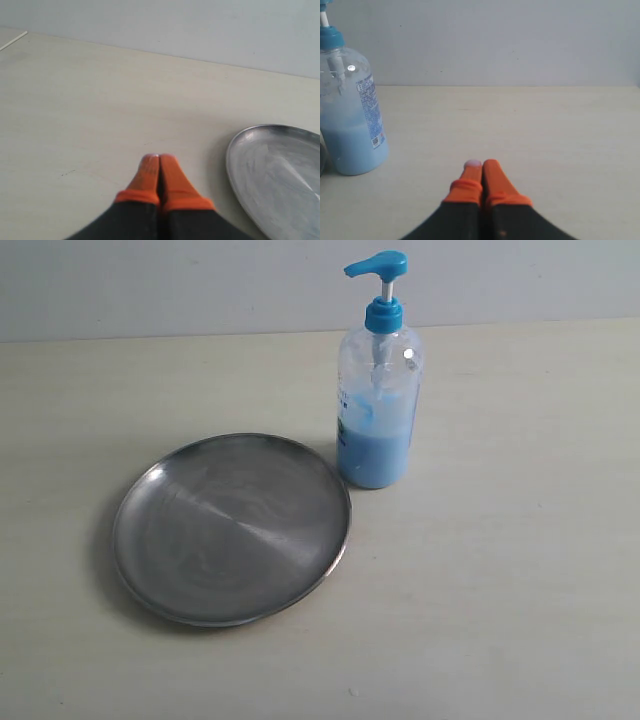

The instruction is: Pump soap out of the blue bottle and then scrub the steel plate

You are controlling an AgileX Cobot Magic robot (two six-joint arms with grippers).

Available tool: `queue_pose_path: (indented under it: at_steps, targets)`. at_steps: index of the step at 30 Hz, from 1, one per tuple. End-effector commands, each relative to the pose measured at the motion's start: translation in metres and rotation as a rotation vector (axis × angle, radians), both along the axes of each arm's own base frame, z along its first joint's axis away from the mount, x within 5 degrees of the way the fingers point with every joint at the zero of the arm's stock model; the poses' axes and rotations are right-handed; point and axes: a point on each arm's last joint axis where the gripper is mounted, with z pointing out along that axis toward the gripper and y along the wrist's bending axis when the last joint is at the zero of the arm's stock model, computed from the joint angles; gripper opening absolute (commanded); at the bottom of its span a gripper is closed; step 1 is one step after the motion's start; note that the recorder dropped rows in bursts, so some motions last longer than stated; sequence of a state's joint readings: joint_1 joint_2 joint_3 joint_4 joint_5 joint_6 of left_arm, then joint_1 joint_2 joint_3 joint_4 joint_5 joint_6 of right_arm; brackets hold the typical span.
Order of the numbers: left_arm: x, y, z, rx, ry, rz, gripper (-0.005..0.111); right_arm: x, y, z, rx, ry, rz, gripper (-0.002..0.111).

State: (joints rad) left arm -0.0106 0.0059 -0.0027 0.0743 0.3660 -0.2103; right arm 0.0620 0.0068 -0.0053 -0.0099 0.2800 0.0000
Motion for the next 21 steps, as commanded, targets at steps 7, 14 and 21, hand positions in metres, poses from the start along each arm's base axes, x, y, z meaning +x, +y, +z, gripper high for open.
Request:
queue_pose_path:
  at_steps: [7,14,21]
  targets:
    - [-0.0001,0.0002,0.0002,-0.001,-0.012,0.003,0.000,0.0000,-0.0002,-0.0001,0.004,-0.016,-0.004,0.000]
    - [-0.0001,0.0002,0.0002,-0.001,-0.012,0.003,0.000,0.0040,0.0001,-0.0037,0.000,0.047,-0.004,0.000]
    - [-0.0001,0.0002,0.0002,-0.001,-0.012,0.003,0.000,0.0066,0.0002,0.0000,-0.003,0.091,-0.004,0.000]
